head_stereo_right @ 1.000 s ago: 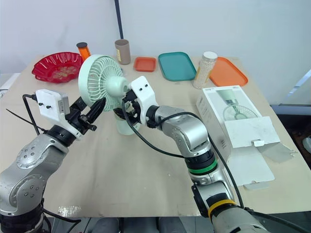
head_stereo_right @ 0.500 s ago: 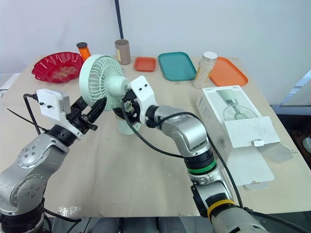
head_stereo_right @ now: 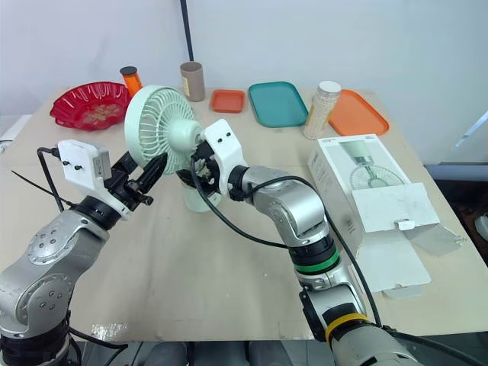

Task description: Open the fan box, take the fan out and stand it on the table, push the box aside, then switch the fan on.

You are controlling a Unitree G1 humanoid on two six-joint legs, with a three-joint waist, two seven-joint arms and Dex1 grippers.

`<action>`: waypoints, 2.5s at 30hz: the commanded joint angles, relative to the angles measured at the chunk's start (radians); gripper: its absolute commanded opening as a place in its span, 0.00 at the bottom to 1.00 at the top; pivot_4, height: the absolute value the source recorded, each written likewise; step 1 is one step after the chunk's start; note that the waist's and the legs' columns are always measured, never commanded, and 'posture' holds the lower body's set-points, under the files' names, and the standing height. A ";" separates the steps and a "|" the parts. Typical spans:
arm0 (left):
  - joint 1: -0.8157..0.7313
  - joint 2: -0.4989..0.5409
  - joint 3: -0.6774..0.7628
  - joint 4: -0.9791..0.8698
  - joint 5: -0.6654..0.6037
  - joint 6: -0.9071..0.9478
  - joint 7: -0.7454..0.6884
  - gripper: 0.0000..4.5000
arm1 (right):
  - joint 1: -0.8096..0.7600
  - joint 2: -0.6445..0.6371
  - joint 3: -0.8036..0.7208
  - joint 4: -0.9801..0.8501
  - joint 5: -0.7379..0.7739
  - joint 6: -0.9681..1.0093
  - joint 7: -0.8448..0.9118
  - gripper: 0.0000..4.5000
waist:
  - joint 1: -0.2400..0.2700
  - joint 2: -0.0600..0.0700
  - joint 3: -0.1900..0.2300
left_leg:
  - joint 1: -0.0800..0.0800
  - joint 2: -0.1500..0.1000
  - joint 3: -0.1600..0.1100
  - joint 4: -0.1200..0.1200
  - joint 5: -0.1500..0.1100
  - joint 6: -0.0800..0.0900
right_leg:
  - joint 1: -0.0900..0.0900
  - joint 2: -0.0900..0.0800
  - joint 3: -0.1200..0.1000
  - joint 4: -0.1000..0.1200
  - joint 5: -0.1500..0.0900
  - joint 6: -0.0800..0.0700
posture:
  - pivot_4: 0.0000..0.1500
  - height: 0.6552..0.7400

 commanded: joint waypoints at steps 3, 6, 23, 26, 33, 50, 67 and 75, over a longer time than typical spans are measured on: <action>-0.022 -0.006 0.009 -0.059 0.001 -0.030 0.003 0.42 | -0.022 0.005 -0.019 -0.023 -0.007 -0.019 0.002 0.59 | 0.000 0.000 0.000 | 0.000 0.000 0.000 0.000 0.000 0.000 | 0.000 0.000 0.000 0.000 0.000 0.000 | 1.00 1.00; -0.021 -0.008 0.009 -0.061 -0.001 -0.029 0.004 0.42 | -0.021 0.005 -0.018 -0.024 -0.008 -0.020 0.001 0.59 | 0.000 0.000 0.000 | 0.000 0.000 0.000 0.000 0.000 0.000 | 0.000 0.000 0.000 0.000 0.000 0.000 | 1.00 1.00; -0.030 -0.014 -0.005 -0.051 0.006 -0.032 0.011 0.42 | -0.022 0.013 -0.023 -0.021 -0.020 -0.017 0.004 0.14 | 0.000 0.000 0.000 | 0.000 0.000 0.000 0.000 0.000 0.000 | 0.000 0.000 0.000 0.000 0.000 0.000 | 1.00 1.00; -0.030 -0.016 -0.006 -0.052 0.008 -0.033 0.010 0.42 | -0.022 0.014 -0.023 -0.023 -0.021 -0.017 0.006 0.14 | 0.000 0.000 0.000 | 0.000 0.000 0.000 0.000 0.000 0.000 | 0.000 0.000 0.000 0.000 0.000 0.000 | 1.00 1.00; -0.019 -0.009 0.000 -0.060 0.014 -0.030 0.006 0.42 | -0.023 0.016 -0.026 -0.022 -0.020 -0.010 0.006 0.14 | 0.000 0.000 0.000 | 0.000 0.000 0.000 0.000 0.000 0.000 | 0.000 0.000 0.000 0.000 0.000 0.000 | 1.00 1.00; 0.030 0.026 0.073 -0.102 -0.022 -0.018 -0.023 0.99 | -0.025 0.019 -0.042 -0.010 -0.020 -0.009 0.007 0.13 | -0.001 0.000 0.000 | 0.000 0.000 0.000 0.000 0.000 0.000 | 0.000 0.000 0.000 0.000 0.000 0.000 | 1.00 1.00; 0.311 0.327 0.489 -0.148 -0.330 -0.045 -0.203 0.99 | -0.019 0.006 -0.069 0.002 -0.015 -0.052 0.029 0.13 | -0.002 0.001 0.001 | 0.001 0.000 0.000 -0.002 0.001 -0.001 | -0.001 0.000 0.000 0.000 0.000 -0.001 | 1.00 1.00; 0.361 0.356 0.419 -0.004 -0.152 -0.180 -0.373 0.99 | 0.087 -0.047 -0.074 -0.147 0.053 -0.085 0.124 0.13 | 0.000 0.001 0.001 | 0.000 0.000 0.000 -0.004 0.001 -0.002 | -0.002 0.000 0.000 -0.002 0.000 -0.001 | 1.00 1.00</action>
